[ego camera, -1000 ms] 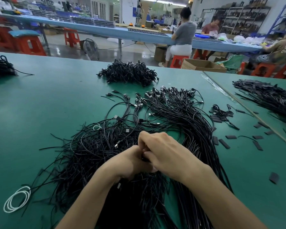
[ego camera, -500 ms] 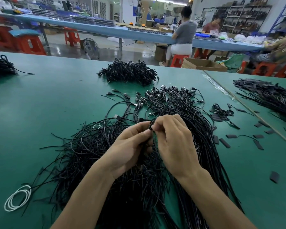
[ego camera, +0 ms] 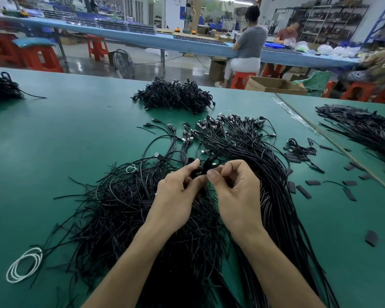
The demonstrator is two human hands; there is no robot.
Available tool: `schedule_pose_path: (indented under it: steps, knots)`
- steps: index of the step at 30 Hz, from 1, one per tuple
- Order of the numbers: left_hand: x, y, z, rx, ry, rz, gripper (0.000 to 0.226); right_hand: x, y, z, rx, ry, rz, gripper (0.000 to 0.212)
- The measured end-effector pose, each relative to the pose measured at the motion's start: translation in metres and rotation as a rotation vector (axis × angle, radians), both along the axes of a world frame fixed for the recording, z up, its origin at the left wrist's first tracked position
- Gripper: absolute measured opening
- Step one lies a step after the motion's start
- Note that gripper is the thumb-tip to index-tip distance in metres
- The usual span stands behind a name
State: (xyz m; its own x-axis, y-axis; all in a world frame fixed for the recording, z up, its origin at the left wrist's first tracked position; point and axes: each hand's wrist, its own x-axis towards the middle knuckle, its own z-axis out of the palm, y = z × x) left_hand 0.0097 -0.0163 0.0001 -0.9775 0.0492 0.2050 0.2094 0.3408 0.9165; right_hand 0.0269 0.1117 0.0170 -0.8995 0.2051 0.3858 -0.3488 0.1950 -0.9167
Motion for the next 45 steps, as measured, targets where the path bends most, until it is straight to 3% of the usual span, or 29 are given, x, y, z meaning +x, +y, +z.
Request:
schedule_pose_path:
  steps: [3,5,7,11,17,23,27,31,35,37,41,45]
  knots:
    - [-0.002,-0.003,0.006,0.364,-0.133,-0.097,0.036,0.000,0.003,0.001,-0.241,-0.131,0.211,0.030]
    - [-0.002,-0.005,0.011,0.622,-0.213,-0.145,0.031,0.001,0.003,0.000,-0.281,-0.208,0.306,0.032]
    - [0.000,-0.007,0.016,0.723,-0.234,-0.160,0.035,0.002,0.004,0.000,-0.266,-0.240,0.325,0.033]
    - [0.002,-0.010,0.016,0.684,-0.132,-0.131,0.043,0.002,0.008,0.005,-0.201,-0.232,0.363,0.034]
    - [0.003,-0.015,0.016,0.625,-0.047,-0.312,0.023,-0.001,0.019,0.013,-0.073,-0.179,0.306,0.034]
    - [0.004,-0.007,0.009,0.325,-0.042,-0.191,0.041,-0.007,0.023,0.018,0.129,-0.060,0.162,0.044]
    - [0.005,-0.004,0.006,0.330,-0.056,-0.064,0.036,-0.006,0.020,0.017,0.076,-0.035,0.215,0.044]
    - [0.002,-0.006,0.010,0.526,-0.108,-0.096,0.010,-0.001,0.016,0.014,-0.015,-0.086,0.298,0.041]
    - [0.001,-0.010,0.017,0.778,-0.235,-0.204,0.019,0.002,0.013,0.007,-0.088,-0.180,0.345,0.041]
    - [0.002,-0.011,0.017,0.693,-0.200,-0.216,0.019,0.002,0.013,0.004,-0.139,-0.219,0.353,0.042]
    - [0.003,-0.014,0.014,0.619,-0.110,-0.288,0.042,0.004,0.017,0.002,-0.213,-0.273,0.378,0.042]
    - [0.005,-0.017,0.016,0.455,-0.048,-0.289,0.037,0.003,0.024,0.001,-0.335,-0.363,0.378,0.041]
